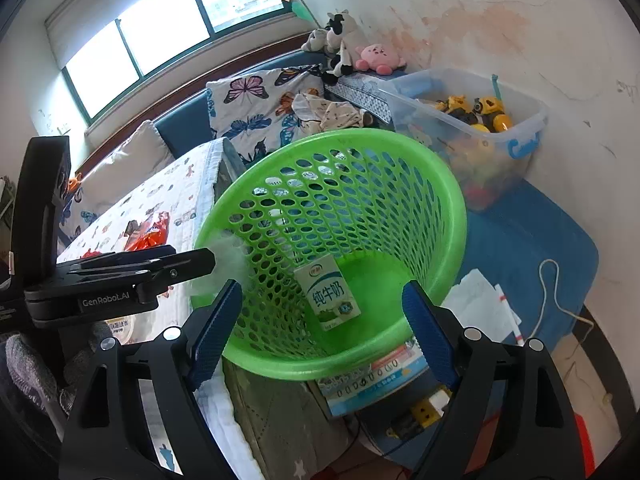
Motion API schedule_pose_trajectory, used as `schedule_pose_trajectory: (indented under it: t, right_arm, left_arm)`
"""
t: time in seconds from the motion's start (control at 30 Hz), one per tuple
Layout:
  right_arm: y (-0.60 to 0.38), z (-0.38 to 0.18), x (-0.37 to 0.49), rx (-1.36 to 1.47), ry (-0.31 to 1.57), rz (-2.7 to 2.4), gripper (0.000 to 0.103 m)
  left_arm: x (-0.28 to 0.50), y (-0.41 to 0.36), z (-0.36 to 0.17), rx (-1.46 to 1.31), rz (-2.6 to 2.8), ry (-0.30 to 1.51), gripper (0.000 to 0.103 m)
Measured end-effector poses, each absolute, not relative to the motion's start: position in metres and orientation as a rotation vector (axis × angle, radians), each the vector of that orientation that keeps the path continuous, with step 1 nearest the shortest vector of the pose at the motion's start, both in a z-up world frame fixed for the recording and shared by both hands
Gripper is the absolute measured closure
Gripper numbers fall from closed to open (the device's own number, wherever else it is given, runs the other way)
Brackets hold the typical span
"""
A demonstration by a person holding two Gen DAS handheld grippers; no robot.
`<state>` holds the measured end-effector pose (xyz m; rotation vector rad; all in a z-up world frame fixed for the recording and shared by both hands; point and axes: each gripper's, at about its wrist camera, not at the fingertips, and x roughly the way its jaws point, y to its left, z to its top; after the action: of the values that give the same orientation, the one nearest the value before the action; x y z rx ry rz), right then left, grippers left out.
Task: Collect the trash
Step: 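Carry the milk carton over the green basket and open the right tool, then move the right tool back toward the items on the bed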
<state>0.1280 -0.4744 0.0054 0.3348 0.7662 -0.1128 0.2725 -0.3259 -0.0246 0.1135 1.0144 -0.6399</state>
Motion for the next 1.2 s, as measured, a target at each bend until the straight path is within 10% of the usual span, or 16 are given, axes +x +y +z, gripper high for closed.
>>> schedule_pose_trajectory:
  t: [1.2]
  right_arm:
    - [-0.286,0.042,0.156,0.163,0.804,0.323,0.018]
  left_arm:
    - [0.186,-0.01,0.029,-0.09,-0.091,0.884,0.024]
